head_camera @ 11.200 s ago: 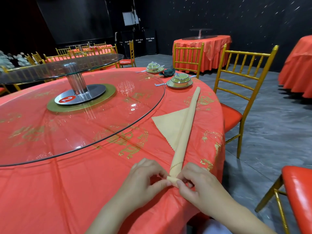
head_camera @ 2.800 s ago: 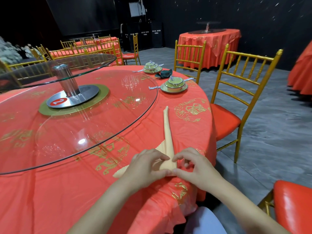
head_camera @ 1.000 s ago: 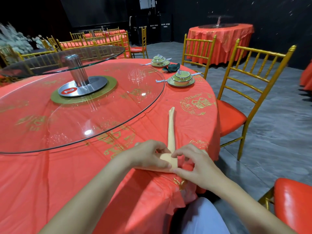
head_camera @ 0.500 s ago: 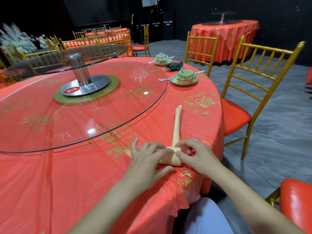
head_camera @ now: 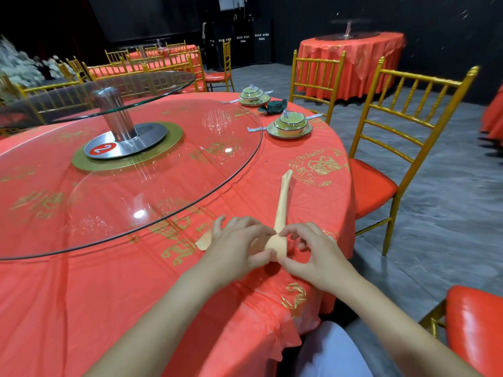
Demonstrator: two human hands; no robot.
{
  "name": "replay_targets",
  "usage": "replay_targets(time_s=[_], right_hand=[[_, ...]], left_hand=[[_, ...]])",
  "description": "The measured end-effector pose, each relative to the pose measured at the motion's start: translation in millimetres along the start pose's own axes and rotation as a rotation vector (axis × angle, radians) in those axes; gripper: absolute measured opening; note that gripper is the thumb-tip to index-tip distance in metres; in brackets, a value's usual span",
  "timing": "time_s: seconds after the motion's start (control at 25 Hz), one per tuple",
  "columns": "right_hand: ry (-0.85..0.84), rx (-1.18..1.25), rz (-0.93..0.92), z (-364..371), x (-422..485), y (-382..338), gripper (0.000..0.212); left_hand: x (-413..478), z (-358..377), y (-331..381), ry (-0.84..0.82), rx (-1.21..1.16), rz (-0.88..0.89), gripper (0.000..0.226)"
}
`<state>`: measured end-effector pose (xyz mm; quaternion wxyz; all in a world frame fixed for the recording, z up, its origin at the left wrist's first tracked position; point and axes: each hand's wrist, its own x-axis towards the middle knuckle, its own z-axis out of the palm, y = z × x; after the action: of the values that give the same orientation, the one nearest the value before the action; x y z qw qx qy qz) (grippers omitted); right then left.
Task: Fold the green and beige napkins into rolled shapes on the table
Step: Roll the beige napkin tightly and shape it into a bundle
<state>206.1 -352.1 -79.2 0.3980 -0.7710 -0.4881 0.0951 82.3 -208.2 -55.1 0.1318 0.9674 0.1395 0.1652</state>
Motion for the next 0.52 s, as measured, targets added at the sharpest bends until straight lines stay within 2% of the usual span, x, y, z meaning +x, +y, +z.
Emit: replay_targets(time_s=[0.12,0.24,0.44,0.52], right_hand=[[0.007,0.033,0.027,-2,11,2,0.034],[-0.020,0.058,0.061,-5,21,3,0.032],[-0.012,0.139,0.126,-7,33,9,0.029],[0.001,0.148,0.108,-7,32,11,0.032]], left_hand=[[-4,10,0,0.139,-0.071,0.138,0.036],[-9,23,-2,0.220,-0.065,0.165,0.035],[12,21,-10,0.167,-0.022,0.118,0.045],[23,16,-10,0.095,0.013,0.099,0.050]])
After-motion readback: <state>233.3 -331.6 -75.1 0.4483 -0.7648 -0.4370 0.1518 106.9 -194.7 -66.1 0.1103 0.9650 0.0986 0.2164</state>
